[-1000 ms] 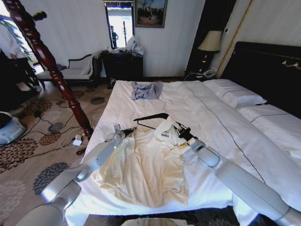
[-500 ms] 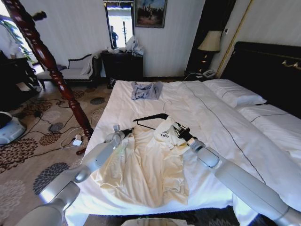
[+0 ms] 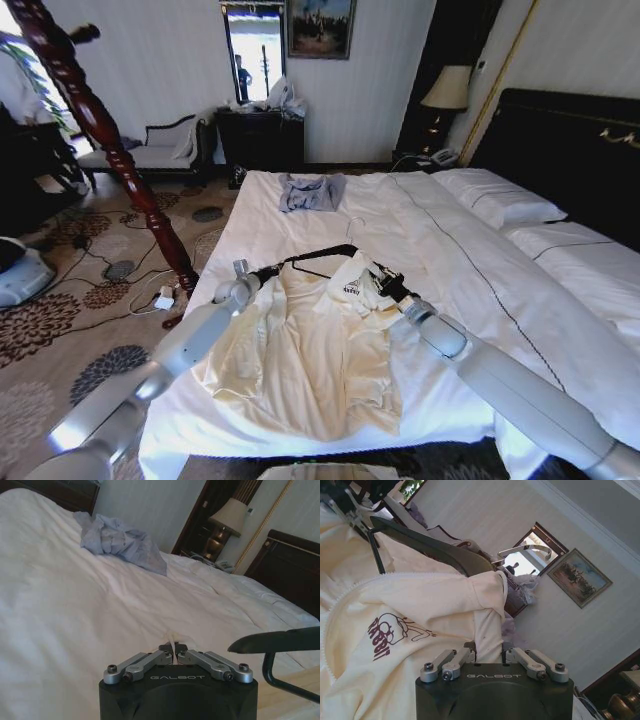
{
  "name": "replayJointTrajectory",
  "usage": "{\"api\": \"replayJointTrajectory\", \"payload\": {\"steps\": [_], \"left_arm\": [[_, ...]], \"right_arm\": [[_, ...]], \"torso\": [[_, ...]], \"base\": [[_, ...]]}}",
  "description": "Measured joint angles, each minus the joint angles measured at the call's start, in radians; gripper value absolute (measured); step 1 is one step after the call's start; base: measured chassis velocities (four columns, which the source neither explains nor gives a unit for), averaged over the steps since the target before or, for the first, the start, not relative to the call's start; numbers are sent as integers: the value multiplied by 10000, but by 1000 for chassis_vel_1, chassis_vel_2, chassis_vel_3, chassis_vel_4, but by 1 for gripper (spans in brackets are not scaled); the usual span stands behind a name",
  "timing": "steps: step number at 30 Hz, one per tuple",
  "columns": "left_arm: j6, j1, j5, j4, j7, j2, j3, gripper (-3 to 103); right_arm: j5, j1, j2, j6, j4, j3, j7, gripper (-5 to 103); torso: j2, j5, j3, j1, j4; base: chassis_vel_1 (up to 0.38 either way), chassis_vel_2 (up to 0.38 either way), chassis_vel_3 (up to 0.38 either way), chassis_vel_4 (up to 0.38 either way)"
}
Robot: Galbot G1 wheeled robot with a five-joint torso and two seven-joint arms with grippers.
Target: Pick up the clothes from the bed and hang them on the clothes hanger.
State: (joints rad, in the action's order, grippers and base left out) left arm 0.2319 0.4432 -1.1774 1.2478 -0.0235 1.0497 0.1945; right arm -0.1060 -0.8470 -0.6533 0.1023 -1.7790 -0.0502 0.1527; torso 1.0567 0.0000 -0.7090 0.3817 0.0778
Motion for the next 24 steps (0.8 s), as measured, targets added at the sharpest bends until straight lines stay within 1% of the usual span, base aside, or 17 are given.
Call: {"api": "replayJointTrajectory", "payload": {"steps": [7, 9, 11, 14, 16, 21, 24], "left_arm": [[-79, 249, 0, 302, 81, -321, -496, 0], [-82, 280, -19, 438, 94, -378, -524, 0], [-90, 336, -29, 917, 139, -535, -546, 0], [-97, 352, 3, 1141, 163, -593, -546, 0], [-100, 377, 7, 1535, 246, -686, -557, 0], [-100, 443, -67, 2004, 333, -845, -559, 0], [-100, 427, -20, 2241, 406, -913, -374, 0]], "right_arm": [[69, -56, 137, -12, 69, 4, -33, 20], [86, -84, 157, -12, 75, 0, -46, 20], [119, -102, 155, -5, 93, -45, -82, 20], [125, -55, 133, 14, 124, -95, -101, 20], [144, 38, 115, 27, 197, -180, -127, 20], [176, 69, 146, 27, 213, -293, -187, 20], [186, 123, 165, 59, 43, -448, -248, 20]], "torso": [[0, -1, -1, 1, -4], [0, -1, -1, 1, -2], [-1, 2, 0, 1, 1], [0, 1, 0, 0, 1], [-1, 0, -1, 1, -2], [-1, 1, 0, 1, 0], [0, -2, 0, 0, -2]], "base": [[0, 0, 0, 0], [0, 0, 0, 0], [0, 0, 0, 0], [0, 0, 0, 0], [0, 0, 0, 0], [0, 0, 0, 0], [0, 0, 0, 0]]}}
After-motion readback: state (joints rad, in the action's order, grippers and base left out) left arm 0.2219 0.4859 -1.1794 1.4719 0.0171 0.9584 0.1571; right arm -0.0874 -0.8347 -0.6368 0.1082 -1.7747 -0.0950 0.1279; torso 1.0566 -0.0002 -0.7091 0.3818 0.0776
